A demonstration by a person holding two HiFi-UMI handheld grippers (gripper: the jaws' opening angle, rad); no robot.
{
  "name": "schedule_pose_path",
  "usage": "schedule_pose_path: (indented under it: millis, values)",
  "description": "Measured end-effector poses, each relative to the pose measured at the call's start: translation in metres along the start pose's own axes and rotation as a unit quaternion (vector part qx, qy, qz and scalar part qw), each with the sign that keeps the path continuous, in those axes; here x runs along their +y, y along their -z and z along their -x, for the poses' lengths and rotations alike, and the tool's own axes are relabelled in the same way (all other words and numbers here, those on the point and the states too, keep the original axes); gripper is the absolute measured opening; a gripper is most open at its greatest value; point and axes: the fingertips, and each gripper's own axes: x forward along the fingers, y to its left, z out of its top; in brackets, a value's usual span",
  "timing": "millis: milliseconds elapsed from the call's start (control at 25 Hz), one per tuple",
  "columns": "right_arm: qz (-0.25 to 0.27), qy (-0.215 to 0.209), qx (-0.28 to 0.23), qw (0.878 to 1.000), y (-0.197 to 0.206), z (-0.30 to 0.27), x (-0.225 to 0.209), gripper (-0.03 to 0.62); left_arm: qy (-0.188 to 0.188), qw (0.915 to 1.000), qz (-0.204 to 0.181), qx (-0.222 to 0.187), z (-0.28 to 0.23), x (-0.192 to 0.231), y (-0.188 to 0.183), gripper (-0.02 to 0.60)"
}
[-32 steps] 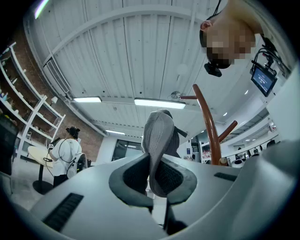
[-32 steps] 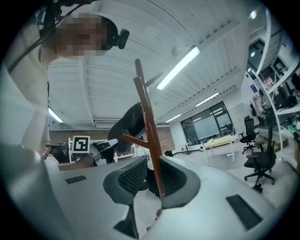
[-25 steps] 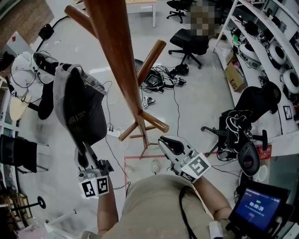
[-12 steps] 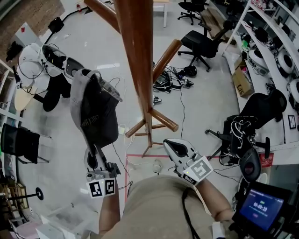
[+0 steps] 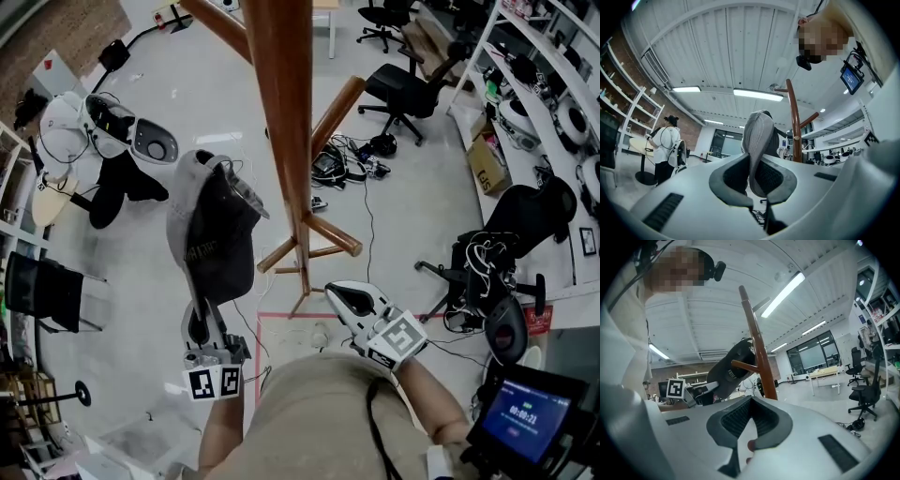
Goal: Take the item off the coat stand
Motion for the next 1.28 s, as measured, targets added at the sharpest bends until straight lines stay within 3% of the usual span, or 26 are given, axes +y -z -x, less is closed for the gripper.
schedule_pose_path:
  millis: [280, 1080, 1280]
  values:
    - [-0.006, 0.021, 0.009, 1.0, 0.005, -0.003, 0.006, 0.017, 0.005, 1.0, 0.003, 0.005, 0.005, 0.014, 0.001, 0.032]
    - [-0.001, 0.169, -0.009, 0.986, -0.003, 0.001, 0.004, 0.018, 0.041, 0.9979, 0.023, 0.044, 0.015, 0.027, 0.023, 0.032]
    - [0.011, 0.176, 0.001, 0.984, 0.006, -0.002, 0.01, 0.018, 0.047, 0.9973, 0.023, 0.052, 0.017, 0.024, 0.033, 0.032]
